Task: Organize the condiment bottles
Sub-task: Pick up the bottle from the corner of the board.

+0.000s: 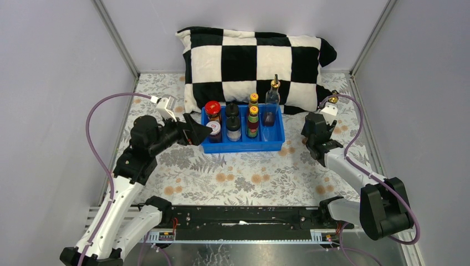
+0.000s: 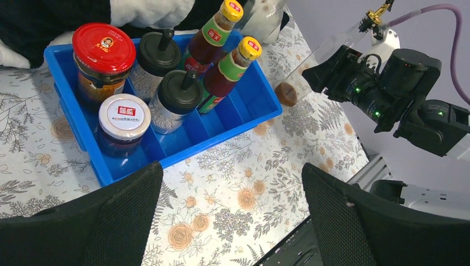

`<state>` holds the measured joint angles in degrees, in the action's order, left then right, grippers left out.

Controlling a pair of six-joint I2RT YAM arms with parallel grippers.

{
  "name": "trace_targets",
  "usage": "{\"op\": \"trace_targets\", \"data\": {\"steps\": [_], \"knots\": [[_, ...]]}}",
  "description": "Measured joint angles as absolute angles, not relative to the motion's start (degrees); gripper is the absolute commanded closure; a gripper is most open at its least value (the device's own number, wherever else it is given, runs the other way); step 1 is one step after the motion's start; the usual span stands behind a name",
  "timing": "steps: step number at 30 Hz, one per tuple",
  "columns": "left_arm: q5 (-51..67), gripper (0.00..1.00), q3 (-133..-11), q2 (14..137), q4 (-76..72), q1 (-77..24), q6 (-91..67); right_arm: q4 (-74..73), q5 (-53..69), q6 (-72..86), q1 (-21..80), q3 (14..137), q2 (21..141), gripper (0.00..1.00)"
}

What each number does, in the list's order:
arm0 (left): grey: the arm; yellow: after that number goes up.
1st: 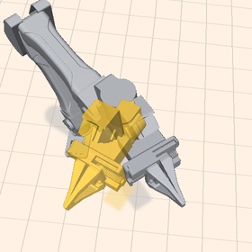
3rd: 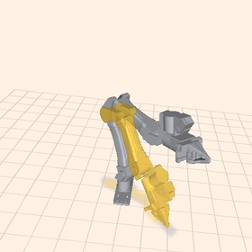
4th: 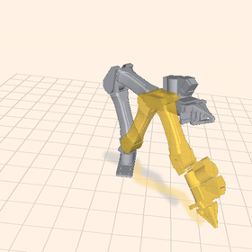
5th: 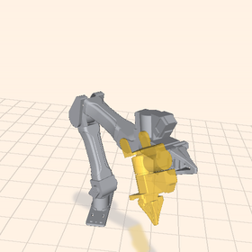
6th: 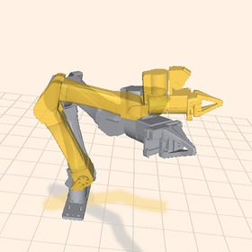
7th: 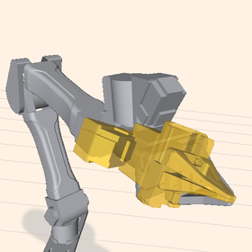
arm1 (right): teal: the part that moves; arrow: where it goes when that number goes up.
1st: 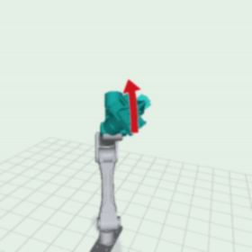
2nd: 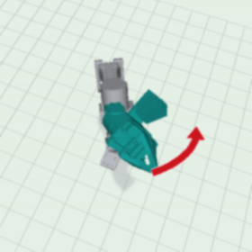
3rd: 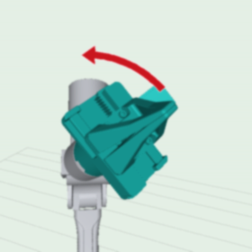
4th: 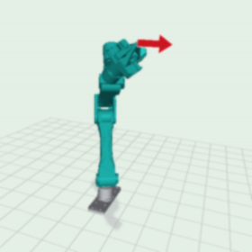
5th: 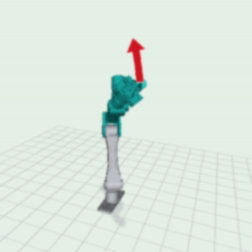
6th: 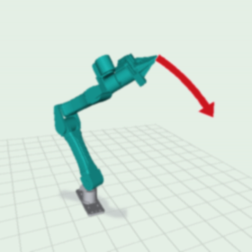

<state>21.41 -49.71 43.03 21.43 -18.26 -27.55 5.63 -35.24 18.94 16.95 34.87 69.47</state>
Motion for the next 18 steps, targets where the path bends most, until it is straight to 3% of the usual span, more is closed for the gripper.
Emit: {"op": "trace_targets", "data": {"steps": [18], "knots": [[21.3,0.01,-49.7,42.7,21.9,-18.3,-27.7,5.6,-35.2,19.2,17.3,34.7,69.2,0.67]]}}
